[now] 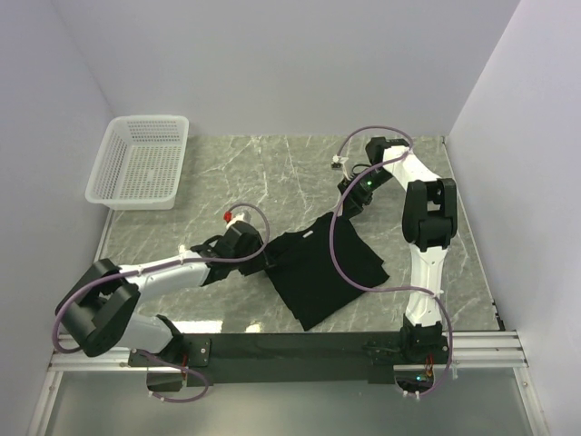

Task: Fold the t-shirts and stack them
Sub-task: Fold the tshirt

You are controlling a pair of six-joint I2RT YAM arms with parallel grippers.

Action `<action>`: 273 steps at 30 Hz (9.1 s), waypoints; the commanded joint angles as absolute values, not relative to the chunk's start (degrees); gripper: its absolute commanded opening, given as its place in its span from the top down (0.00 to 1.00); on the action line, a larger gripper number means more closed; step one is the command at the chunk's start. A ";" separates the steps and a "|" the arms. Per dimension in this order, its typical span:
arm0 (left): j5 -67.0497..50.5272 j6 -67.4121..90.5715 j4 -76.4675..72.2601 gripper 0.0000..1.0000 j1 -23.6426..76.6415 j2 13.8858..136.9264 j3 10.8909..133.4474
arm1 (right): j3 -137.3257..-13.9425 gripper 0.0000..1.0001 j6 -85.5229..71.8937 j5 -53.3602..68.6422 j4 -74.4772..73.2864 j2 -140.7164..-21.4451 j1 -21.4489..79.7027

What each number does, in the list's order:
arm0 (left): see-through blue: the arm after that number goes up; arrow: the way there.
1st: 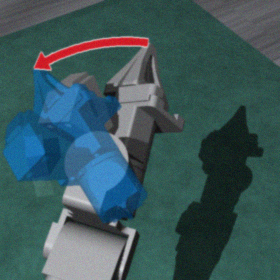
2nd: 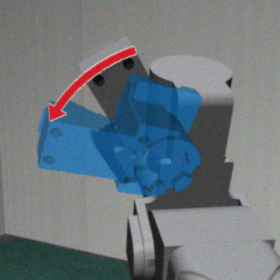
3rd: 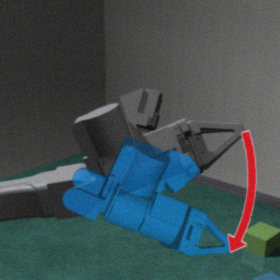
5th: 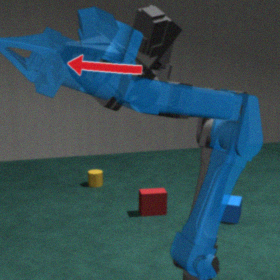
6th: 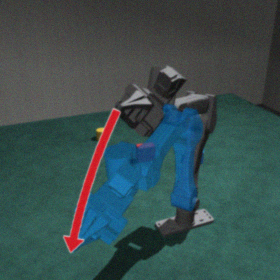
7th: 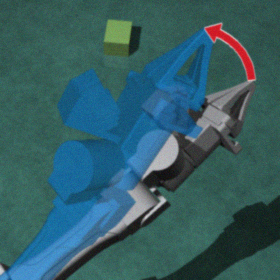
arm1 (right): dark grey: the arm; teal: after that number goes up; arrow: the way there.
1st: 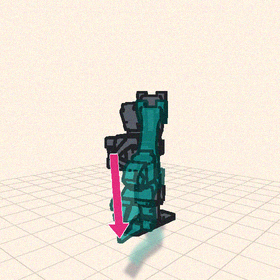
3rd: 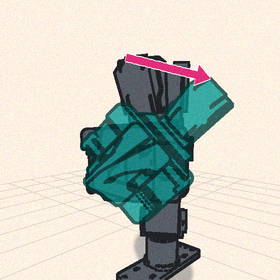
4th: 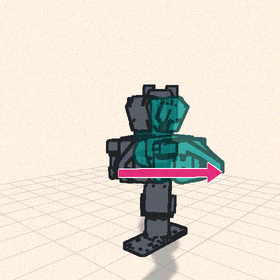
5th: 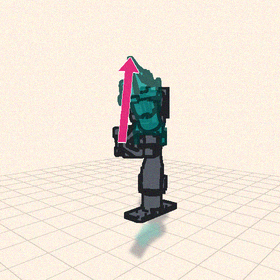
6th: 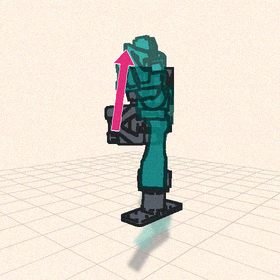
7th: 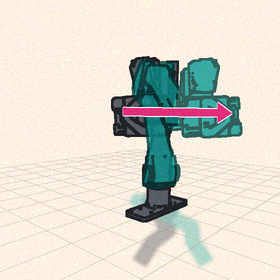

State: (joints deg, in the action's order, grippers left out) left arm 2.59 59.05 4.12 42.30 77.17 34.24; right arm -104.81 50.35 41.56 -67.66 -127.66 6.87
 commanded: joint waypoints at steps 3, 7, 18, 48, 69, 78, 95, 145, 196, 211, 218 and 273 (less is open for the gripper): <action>2.81 55.28 3.08 0.67 42.01 78.84 38.58 | -106.70 0.50 49.66 42.63 -67.06 -128.76 7.38; 2.37 54.93 3.34 0.78 42.01 78.31 39.02 | -106.96 0.55 49.75 43.33 -67.76 -129.11 7.47; 1.32 56.16 1.58 0.96 41.57 75.32 35.77 | -106.61 0.51 48.17 43.59 -67.06 -129.46 7.73; 5.99 54.41 -3.41 1.00 35.86 62.83 31.99 | -111.35 1.00 44.39 52.12 -64.09 -119.17 7.38; 7.75 46.23 -4.56 0.99 30.68 62.64 39.90 | -111.79 1.00 27.62 53.20 -45.55 -115.72 9.05; 1.76 44.47 -12.74 1.00 22.24 83.31 45.34 | -120.32 1.00 12.92 35.87 -36.48 -130.42 13.01; 0.44 48.43 -9.85 0.90 19.95 93.95 52.47 | -120.59 0.68 7.56 30.94 -31.38 -133.24 13.62; -11.43 56.87 -22.06 0.80 17.32 107.66 50.80 | -123.13 1.00 -22.94 27.87 -30.23 -144.05 10.90; -18.46 63.54 -34.81 0.53 38.58 93.17 29.01 | -81.74 0.96 19.00 47.30 -45.45 -118.47 5.89; -13.02 62.32 -29.01 0.50 39.90 82.89 21.18 | -81.47 0.98 13.09 41.92 -41.22 -120.24 5.71; -0.39 55.65 -14.00 0.46 39.99 61.32 26.62 | -82.35 0.94 20.99 45.44 -46.58 -110.59 3.78; 21.01 44.39 24.08 0.01 35.60 47.11 41.84 | -45.18 0.08 5.36 9.67 -15.29 -53.70 -5.27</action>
State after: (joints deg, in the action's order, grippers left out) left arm 22.17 45.93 26.85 36.10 47.24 41.39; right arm -45.39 7.42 12.38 -18.85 -54.76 -4.93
